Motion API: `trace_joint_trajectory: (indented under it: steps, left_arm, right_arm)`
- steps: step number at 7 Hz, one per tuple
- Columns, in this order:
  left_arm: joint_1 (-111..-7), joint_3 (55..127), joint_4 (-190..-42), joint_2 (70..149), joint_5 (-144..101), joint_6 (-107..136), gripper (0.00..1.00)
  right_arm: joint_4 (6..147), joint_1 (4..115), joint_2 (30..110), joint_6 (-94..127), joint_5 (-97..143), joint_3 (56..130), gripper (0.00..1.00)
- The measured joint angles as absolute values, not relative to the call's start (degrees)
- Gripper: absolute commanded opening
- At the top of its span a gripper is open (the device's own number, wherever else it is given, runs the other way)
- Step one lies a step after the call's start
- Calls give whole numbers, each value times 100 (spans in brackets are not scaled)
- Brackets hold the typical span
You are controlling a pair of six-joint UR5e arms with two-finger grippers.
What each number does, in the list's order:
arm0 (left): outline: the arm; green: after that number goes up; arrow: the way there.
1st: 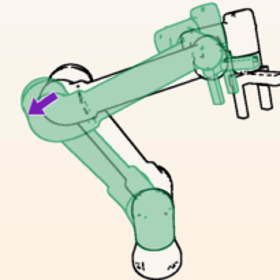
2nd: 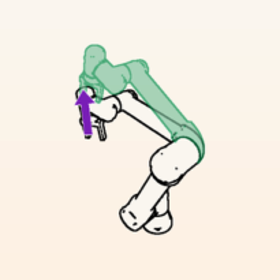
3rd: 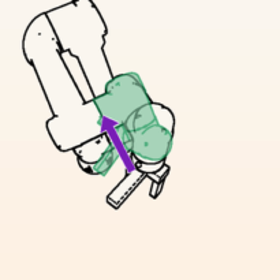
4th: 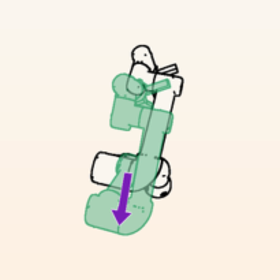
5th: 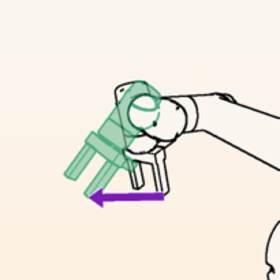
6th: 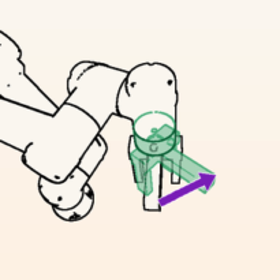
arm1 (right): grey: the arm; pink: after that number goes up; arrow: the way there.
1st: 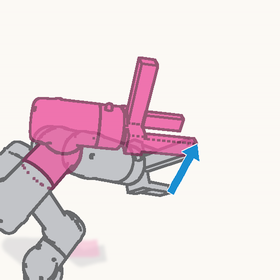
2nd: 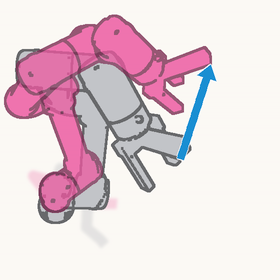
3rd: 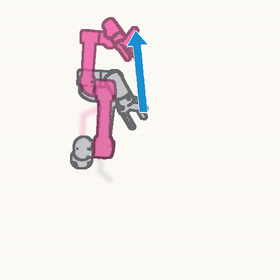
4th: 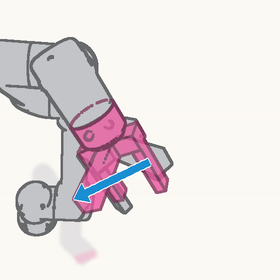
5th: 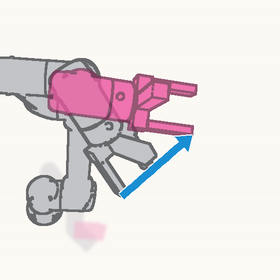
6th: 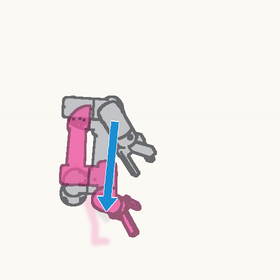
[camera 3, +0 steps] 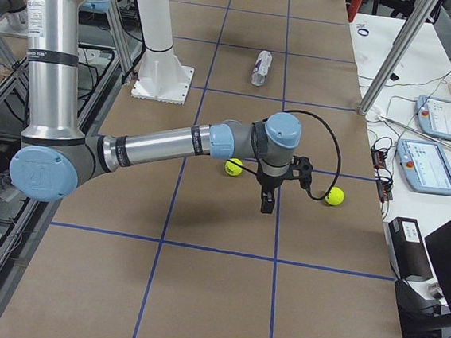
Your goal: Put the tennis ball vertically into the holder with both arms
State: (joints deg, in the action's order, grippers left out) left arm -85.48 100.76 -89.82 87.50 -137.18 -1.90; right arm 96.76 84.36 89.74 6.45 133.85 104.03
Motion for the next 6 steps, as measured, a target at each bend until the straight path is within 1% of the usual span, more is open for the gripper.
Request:
trace_joint_trajectory:
  steps: [3, 6]
  left_arm:
    - [-8594, 10396, -9015, 8529, -13641, -164, 100]
    - [-8588, 10489, -9024, 8491, -13704, -142, 99]
  right_arm:
    - [9663, 8479, 9144, 643, 13415, 10453, 100]
    - [9659, 8481, 9141, 656, 13412, 10451, 100]
